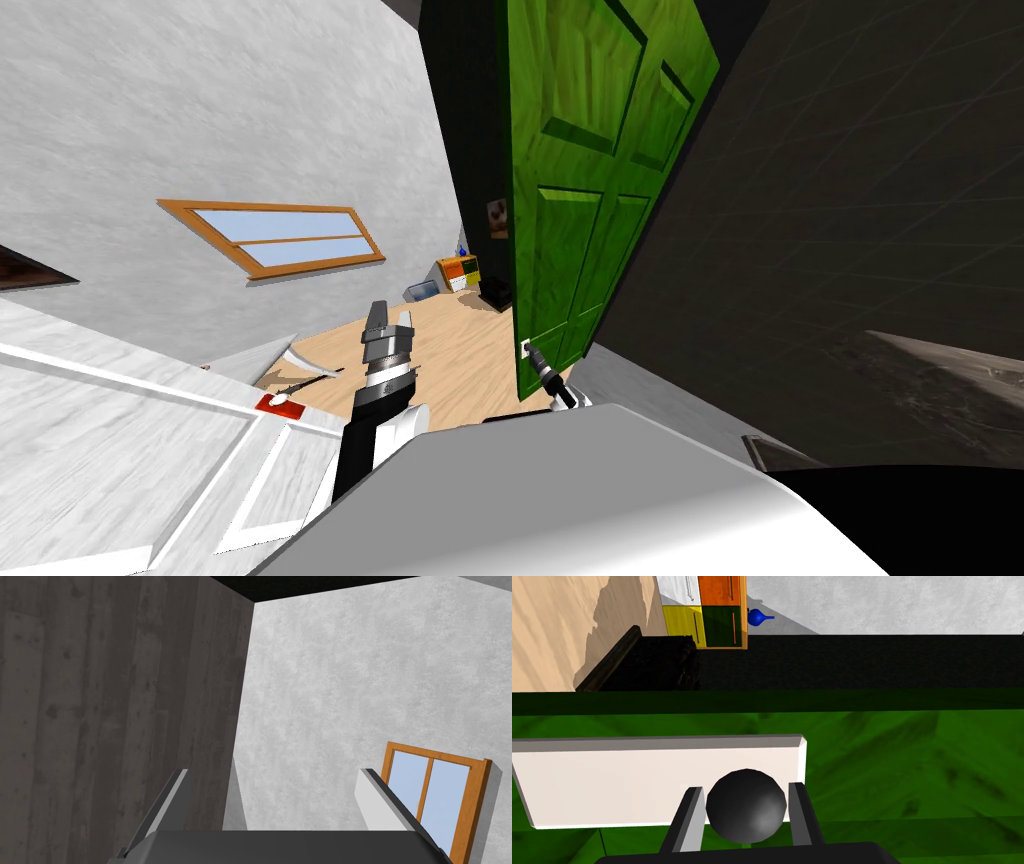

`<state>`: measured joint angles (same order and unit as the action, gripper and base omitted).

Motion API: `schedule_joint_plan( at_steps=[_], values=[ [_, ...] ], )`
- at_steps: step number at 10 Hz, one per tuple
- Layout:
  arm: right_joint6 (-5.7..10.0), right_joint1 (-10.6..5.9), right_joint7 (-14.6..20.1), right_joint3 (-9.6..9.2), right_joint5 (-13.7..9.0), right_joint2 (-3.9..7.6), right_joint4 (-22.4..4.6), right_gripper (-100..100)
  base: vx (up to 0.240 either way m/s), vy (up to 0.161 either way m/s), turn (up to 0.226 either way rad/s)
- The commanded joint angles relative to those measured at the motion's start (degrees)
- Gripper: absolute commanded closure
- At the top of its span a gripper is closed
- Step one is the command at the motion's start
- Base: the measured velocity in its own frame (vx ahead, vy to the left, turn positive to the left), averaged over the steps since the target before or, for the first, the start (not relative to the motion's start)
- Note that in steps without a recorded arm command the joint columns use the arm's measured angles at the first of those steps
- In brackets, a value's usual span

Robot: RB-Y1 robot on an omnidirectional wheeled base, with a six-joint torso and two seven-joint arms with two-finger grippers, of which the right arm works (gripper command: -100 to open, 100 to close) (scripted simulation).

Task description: Push the door open

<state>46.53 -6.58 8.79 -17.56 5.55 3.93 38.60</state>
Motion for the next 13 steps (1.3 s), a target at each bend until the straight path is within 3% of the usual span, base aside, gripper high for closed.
schedule_joint_plan(
  at_steps=[1, 5, 6, 9, 10, 11, 13],
  values=[
    [0.3, -1.31, -0.3, 1.44, -0.7, 0.49, -0.8, 100, 0.163, 0.105, -0.038],
    [0.14, -1.48, -1.0, 3.21, -1.6, 0.85, -1.0, 100, 0.135, 0.106, -0.034],
    [0.03, -1.59, -1.5, 4.42, -2.2, 1.02, -1.2, 100, 0.141, 0.107, -0.065],
    [-0.01, -1.63, -1.7, 4.84, -2.4, 1.06, -1.3, 100, 0.099, 0.072, -0.044],
    [-0.12, -1.76, -2.2, 6.14, -3.0, 1.17, -1.4, 100, 0.103, 0.047, -0.085],
    [-0.22, -1.64, -1.8, 5.41, -2.8, 0.94, -1.2, -100, -0.083, 0.039, -0.08],
    [-0.45, -1.63, -1.7, 5.42, -2.8, 0.85, -1.0, -100, -0.227, -0.001, -0.028]
  ],
)
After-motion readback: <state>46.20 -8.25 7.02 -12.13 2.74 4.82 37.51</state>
